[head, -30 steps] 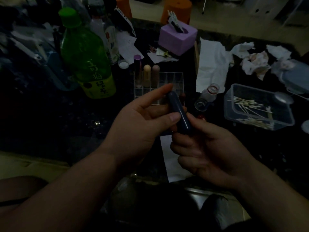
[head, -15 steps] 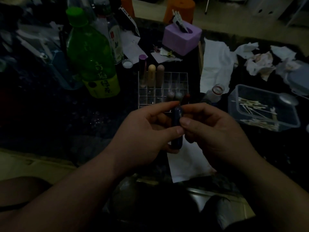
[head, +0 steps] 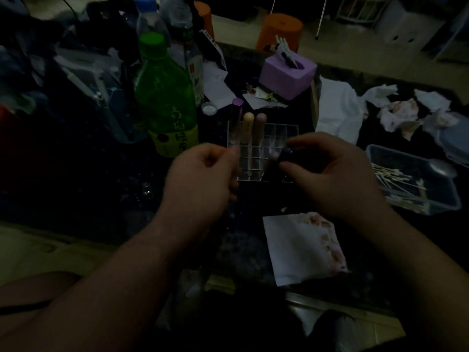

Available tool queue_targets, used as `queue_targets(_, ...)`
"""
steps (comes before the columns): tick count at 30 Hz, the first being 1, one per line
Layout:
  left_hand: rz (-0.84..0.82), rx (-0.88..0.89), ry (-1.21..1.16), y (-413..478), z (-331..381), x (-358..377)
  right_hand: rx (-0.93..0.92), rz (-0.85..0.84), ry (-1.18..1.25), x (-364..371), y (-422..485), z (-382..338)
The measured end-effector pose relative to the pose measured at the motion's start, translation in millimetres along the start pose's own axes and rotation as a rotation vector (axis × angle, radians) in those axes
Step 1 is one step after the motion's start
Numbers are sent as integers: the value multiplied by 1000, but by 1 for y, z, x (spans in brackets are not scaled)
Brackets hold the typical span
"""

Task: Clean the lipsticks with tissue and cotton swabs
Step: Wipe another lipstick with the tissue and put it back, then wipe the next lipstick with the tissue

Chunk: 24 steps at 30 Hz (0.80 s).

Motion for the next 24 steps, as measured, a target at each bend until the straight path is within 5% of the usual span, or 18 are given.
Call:
queue_targets(3, 124, -147, -186, 8, -9, -14, -78, 55, -74, 11, 11, 3)
queue_targets(9, 52, -229, -277, 9, -19, -6, -260, -28, -417, 51, 32, 8)
queue_targets(17, 20, -267, -336, 14, -19, -1, -315, -160, -544, 73, 38, 14)
queue_targets(24, -15, -245, -306, 15, -18, 4, -68, 97, -380, 50, 88, 24)
Point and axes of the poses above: each hand's wrist, its own y-axis towards the middle knuckle, its own x-axis out of the palm, z = x × y, the point moved 10 cm from there along y, towards the middle knuckle, and after that the axes turned 9 degrees about z, right-handed, at the moved point
